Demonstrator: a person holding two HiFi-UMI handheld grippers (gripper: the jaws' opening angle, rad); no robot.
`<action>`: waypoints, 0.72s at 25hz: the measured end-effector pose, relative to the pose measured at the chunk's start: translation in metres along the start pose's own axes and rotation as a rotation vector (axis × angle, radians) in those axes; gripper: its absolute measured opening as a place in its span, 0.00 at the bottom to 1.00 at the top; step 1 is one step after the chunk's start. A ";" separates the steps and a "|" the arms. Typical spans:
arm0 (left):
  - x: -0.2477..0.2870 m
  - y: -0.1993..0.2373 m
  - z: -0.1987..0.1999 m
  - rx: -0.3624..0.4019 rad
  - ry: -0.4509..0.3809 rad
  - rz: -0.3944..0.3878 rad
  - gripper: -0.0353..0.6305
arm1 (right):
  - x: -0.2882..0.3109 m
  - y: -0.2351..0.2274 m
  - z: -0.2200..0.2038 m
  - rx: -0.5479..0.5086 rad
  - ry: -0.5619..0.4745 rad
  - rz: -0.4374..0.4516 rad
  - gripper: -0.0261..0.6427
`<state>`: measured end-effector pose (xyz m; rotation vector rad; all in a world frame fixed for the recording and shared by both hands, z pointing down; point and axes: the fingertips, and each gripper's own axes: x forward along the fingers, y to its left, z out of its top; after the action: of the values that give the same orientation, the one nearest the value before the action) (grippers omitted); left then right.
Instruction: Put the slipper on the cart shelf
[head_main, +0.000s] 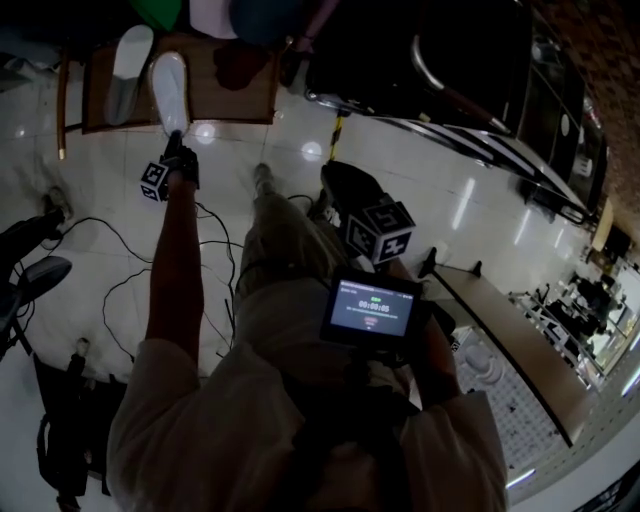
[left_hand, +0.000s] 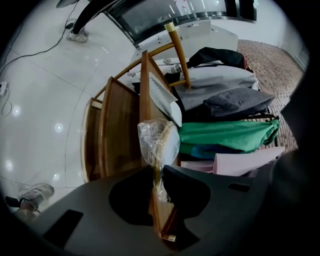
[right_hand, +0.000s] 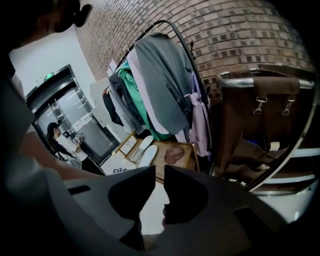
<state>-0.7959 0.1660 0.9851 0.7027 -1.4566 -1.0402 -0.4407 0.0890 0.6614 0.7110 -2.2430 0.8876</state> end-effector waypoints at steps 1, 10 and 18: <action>-0.002 -0.005 0.000 0.011 -0.002 -0.004 0.14 | -0.001 0.001 0.001 0.002 -0.008 0.001 0.14; -0.036 -0.055 -0.008 0.093 -0.004 -0.065 0.13 | -0.028 0.005 0.001 0.029 -0.087 0.012 0.14; -0.079 -0.097 -0.028 0.101 0.027 -0.139 0.13 | -0.055 -0.004 0.007 0.075 -0.180 -0.006 0.14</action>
<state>-0.7685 0.1887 0.8619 0.8974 -1.4605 -1.0638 -0.4039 0.0946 0.6205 0.8616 -2.3732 0.9422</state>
